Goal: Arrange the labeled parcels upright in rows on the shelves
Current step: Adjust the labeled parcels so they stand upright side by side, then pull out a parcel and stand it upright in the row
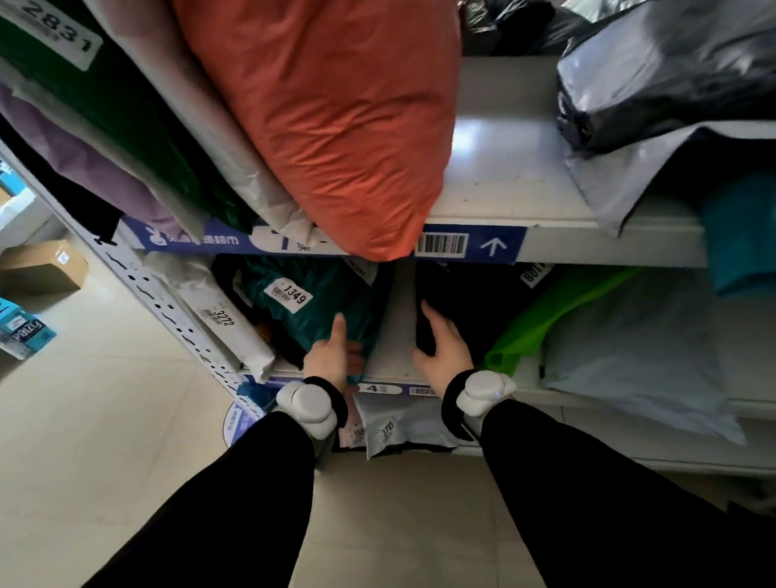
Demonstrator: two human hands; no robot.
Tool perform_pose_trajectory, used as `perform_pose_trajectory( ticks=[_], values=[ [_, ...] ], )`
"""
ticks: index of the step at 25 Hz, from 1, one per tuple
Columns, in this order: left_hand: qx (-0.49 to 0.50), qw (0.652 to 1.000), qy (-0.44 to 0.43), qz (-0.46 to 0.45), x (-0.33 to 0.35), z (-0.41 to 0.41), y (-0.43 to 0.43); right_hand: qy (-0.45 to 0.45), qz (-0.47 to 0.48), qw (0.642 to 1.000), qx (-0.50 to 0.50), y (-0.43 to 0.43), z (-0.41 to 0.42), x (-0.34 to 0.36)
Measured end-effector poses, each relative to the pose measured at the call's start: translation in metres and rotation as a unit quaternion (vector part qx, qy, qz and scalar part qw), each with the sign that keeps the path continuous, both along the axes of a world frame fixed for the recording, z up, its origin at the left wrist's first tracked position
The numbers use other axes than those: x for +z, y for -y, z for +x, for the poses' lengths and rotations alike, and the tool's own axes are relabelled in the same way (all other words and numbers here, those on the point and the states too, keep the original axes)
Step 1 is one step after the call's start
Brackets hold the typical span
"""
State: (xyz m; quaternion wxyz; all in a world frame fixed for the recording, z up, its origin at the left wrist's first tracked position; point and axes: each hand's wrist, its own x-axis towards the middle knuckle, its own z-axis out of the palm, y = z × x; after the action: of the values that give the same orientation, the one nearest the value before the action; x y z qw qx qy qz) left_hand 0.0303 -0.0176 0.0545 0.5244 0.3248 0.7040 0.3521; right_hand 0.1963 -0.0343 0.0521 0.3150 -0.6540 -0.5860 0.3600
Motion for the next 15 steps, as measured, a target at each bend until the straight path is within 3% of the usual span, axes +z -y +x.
perform_pose_trajectory(
  ticks=[6, 15],
  values=[
    [-0.039, 0.999, 0.012, -0.009, 0.007, 0.057, -0.006, -0.009, 0.006, 0.998, -0.057, 0.013, 0.051, 0.014],
    [-0.19, 0.969, -0.138, 0.078, 0.018, 0.139, -0.008, -0.021, -0.018, 0.992, -0.12, 0.017, 0.11, 0.013]
  ],
)
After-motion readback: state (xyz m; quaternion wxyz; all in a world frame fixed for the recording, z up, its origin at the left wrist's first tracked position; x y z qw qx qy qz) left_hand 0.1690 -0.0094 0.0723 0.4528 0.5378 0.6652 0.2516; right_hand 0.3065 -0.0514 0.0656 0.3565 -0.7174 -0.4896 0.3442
